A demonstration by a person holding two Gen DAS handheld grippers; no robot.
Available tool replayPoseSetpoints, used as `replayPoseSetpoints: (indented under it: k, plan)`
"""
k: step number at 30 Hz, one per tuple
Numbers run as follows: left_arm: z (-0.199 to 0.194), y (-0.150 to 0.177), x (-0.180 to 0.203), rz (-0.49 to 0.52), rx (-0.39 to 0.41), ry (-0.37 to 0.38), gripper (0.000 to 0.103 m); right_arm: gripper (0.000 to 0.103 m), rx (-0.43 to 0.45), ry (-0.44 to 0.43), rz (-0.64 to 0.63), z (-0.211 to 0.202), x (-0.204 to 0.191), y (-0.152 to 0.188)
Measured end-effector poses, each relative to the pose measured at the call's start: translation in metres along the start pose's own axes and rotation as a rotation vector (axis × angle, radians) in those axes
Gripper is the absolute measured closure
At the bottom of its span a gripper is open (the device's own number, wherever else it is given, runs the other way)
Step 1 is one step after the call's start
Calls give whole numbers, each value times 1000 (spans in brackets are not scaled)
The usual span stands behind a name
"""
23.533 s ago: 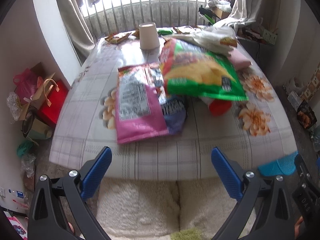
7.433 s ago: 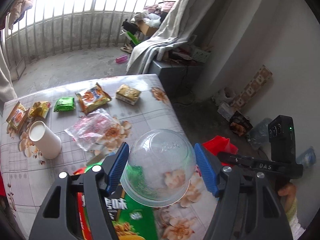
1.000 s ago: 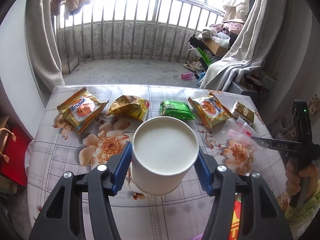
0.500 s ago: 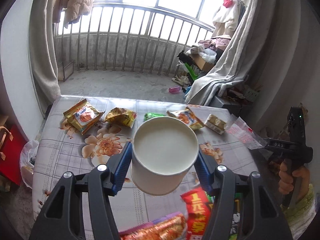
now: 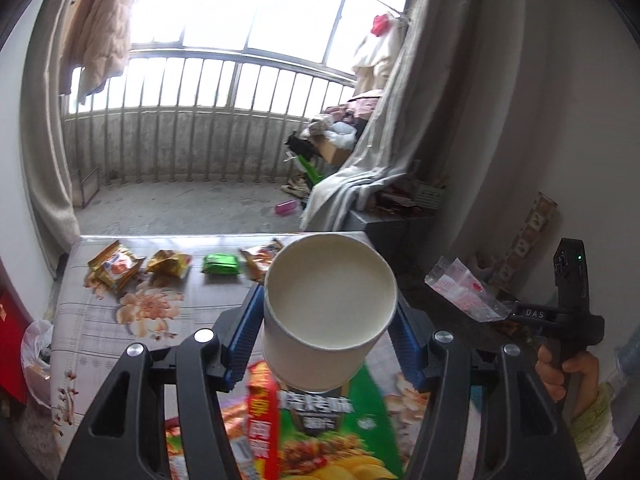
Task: Collect trash
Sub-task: 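Carry the paper cup and zip bag in both grippers over the blue wastebasket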
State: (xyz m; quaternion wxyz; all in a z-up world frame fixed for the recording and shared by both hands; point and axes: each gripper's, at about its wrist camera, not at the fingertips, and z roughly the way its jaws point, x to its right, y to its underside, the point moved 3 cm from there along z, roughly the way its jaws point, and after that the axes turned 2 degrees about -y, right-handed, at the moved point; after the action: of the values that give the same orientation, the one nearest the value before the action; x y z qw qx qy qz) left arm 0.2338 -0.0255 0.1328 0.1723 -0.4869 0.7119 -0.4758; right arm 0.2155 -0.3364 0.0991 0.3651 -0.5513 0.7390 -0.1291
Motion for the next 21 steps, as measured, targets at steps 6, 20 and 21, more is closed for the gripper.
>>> replayPoseSetpoints:
  k: [6,20,21]
  plan:
    - [-3,16,69,45,-28,119,45,93,35,68,91,-55,52,40]
    - [57,88,275,197,-257,453,45,90,107,340,545,-156,225,175]
    - [62,94,287,214,-274,467,45,90,112,367,575,-159,236,186]
